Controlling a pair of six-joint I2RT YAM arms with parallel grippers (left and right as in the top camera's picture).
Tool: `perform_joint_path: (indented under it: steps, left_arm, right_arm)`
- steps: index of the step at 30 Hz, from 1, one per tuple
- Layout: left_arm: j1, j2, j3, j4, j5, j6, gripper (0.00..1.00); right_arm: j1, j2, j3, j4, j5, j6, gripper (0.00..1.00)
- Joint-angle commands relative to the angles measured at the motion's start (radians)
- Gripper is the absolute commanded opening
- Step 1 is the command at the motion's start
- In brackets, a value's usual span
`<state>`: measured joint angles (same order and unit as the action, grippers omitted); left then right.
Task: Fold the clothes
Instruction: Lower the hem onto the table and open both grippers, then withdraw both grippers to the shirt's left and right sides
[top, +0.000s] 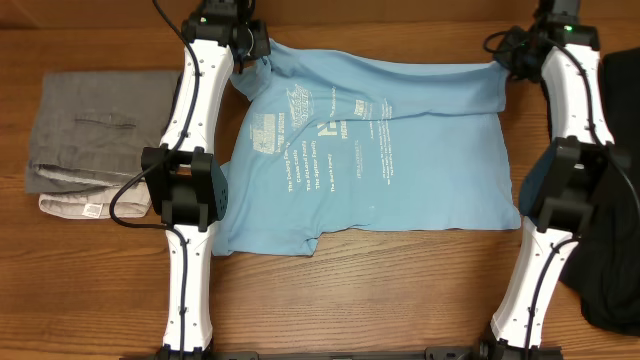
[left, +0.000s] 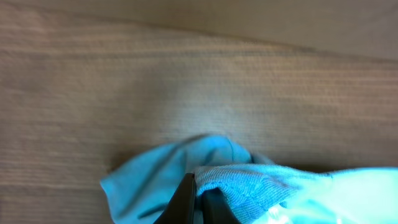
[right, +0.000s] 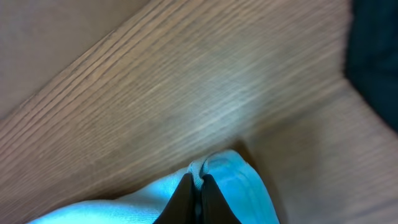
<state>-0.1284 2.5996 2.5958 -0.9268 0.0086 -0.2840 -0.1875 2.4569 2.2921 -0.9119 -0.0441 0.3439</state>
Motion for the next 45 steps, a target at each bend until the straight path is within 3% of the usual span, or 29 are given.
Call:
perform_joint_path:
  steps: [1, 7, 10, 11, 13, 14, 15, 20, 25, 29, 32, 36, 45]
  left_arm:
    - [0.005, 0.011, 0.009, 0.039, -0.099, 0.015, 0.04]
    - [0.005, 0.027, 0.009, 0.103, -0.1, 0.014, 0.04]
    - [0.005, 0.055, 0.009, 0.139, -0.101, 0.014, 0.05]
    - [0.005, 0.062, 0.009, 0.143, -0.101, 0.014, 0.15]
    - [0.005, 0.079, 0.009, 0.154, -0.099, 0.016, 0.58]
    - [0.005, 0.09, 0.009, 0.16, -0.095, 0.021, 0.85]
    - [0.006, 0.093, 0.009, 0.165, -0.091, 0.031, 1.0]
    - [0.026, 0.044, 0.027, 0.161, -0.095, 0.064, 1.0]
    - [0.033, -0.126, 0.038, 0.15, -0.097, 0.064, 1.0]
    - [0.024, -0.296, 0.038, -0.022, -0.097, 0.019, 0.99]
    - [0.018, -0.397, 0.038, -0.21, -0.098, -0.047, 0.79]
    - [0.003, -0.503, 0.038, -0.391, -0.098, -0.08, 0.61]
    - [-0.094, -0.708, 0.038, -0.674, -0.125, -0.106, 0.61]
  right_arm:
    - [0.01, 0.018, 0.004, 0.067, 0.031, -0.003, 0.04]
    - [0.01, 0.042, 0.004, 0.16, 0.044, -0.004, 0.04]
    - [0.01, 0.08, 0.004, 0.221, 0.043, -0.003, 0.18]
    - [0.01, 0.094, 0.004, 0.235, 0.043, -0.003, 0.41]
    - [0.01, 0.121, 0.004, 0.266, 0.042, -0.003, 0.95]
    - [0.01, 0.128, 0.004, 0.274, 0.042, -0.003, 1.0]
    - [0.01, 0.138, 0.004, 0.28, 0.042, -0.009, 1.0]
    - [0.005, 0.099, 0.021, 0.241, 0.043, -0.111, 1.0]
    - [-0.016, -0.058, 0.035, 0.13, 0.021, -0.104, 1.0]
    - [-0.029, -0.21, 0.036, -0.08, 0.016, -0.044, 1.0]
    - [-0.038, -0.312, 0.036, -0.291, 0.016, 0.003, 0.96]
    - [-0.038, -0.413, 0.036, -0.483, 0.017, 0.009, 0.88]
    - [-0.038, -0.568, 0.035, -0.772, 0.016, 0.024, 0.84]
